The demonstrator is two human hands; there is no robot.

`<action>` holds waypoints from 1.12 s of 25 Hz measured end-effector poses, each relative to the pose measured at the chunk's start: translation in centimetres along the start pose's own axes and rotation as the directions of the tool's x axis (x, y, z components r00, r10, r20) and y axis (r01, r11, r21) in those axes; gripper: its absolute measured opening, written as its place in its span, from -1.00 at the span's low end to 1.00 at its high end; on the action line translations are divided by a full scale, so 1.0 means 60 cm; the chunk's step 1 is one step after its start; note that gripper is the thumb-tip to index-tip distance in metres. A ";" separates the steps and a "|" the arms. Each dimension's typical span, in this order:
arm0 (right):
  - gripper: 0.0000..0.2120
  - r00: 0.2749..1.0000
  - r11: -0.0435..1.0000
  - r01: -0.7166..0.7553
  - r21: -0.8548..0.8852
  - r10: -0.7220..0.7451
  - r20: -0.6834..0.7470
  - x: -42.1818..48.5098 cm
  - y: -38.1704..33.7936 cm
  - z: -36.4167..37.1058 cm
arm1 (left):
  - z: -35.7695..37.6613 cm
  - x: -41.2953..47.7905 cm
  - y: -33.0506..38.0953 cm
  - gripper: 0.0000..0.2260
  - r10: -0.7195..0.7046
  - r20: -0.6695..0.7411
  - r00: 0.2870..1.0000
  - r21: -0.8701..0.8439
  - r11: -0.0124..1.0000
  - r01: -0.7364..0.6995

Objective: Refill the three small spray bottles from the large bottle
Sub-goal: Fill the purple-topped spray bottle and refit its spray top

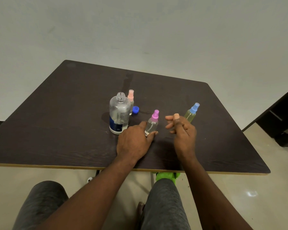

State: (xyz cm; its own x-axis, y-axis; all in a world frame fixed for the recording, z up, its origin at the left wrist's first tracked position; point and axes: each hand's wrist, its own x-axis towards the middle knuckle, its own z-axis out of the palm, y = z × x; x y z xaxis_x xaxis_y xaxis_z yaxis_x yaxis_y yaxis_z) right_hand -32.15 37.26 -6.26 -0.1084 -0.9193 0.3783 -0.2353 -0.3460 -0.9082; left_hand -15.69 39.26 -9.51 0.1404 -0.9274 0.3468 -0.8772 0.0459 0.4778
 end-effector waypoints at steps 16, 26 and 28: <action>-0.84 0.998 0.999 -0.037 0.026 0.036 0.042 -0.008 0.000 0.025 | 0.000 -0.002 0.000 -0.59 -0.010 0.011 1.000 0.004 1.000 0.010; -0.81 0.976 0.992 0.078 -0.095 -0.056 0.212 0.009 -0.009 0.049 | 0.002 -0.003 0.004 -0.59 0.000 0.004 1.000 0.024 1.000 0.000; -0.82 0.980 0.992 0.053 -0.111 -0.030 0.196 0.008 -0.006 0.051 | 0.002 -0.003 0.003 -0.58 -0.006 0.008 1.000 0.024 1.000 0.006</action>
State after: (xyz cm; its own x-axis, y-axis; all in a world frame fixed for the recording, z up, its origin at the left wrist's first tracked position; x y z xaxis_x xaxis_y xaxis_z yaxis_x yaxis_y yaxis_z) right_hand -29.13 36.38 -6.28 0.0905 -0.9273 0.3631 -0.3469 -0.3712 -0.8613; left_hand -15.94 39.42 -9.56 0.1423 -0.9306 0.3371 -0.8873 0.0310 0.4601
